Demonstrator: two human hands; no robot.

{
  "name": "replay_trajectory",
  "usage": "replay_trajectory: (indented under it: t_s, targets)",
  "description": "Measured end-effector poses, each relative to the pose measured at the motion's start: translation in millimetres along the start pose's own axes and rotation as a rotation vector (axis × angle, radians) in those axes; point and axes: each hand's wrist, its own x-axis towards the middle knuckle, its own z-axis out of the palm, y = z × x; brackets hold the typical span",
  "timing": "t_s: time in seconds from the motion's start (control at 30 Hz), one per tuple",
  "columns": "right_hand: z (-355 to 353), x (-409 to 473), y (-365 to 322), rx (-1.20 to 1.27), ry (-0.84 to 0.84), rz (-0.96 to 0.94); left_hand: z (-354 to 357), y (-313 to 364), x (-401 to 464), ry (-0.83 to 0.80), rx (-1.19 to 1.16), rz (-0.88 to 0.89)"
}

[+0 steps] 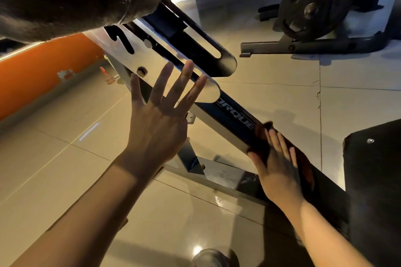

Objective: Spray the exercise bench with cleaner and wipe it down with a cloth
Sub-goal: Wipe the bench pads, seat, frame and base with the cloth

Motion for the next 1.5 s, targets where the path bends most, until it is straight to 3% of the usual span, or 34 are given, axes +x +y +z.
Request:
replay_trajectory:
  t_s: [0.1,0.2,0.27,0.37,0.53,0.67,0.87,1.1,1.27,1.5]
  targets:
    - [3.4,-19.8,30.7,0.035,-0.024,0.118,-4.2,1.9,0.0,0.021,0.004,0.024]
    - [8.2,-23.8,19.1,0.074,0.054,0.143,-6.7,1.0,-0.6,0.018,0.005,0.03]
    - [6.5,-13.9,-4.6,0.057,0.12,0.116,-8.0,2.3,-0.8,0.004,0.013,0.021]
    - [-4.9,21.7,-57.6,-0.083,0.026,0.085,-4.2,11.0,-1.6,-0.056,0.02,-0.015]
    - [-17.0,64.9,-130.5,-0.103,0.073,-0.14,4.6,21.5,-4.2,-0.054,-0.001,-0.094]
    - [-14.9,58.9,-95.6,-0.085,0.094,-0.167,4.4,26.7,-2.8,-0.036,-0.088,-0.14]
    - [-6.1,12.0,8.9,-0.008,-0.053,0.014,3.2,34.6,-0.6,-0.019,-0.151,-0.178]
    - [2.3,-27.2,55.0,0.097,-0.034,0.197,0.3,36.0,10.7,0.009,0.03,-0.067]
    - [-0.6,-9.8,3.9,0.083,0.058,0.134,7.4,35.2,10.5,0.023,0.037,-0.057]
    - [-17.4,69.0,-124.9,-0.065,0.086,-0.155,9.7,28.7,8.8,0.084,0.038,0.004]
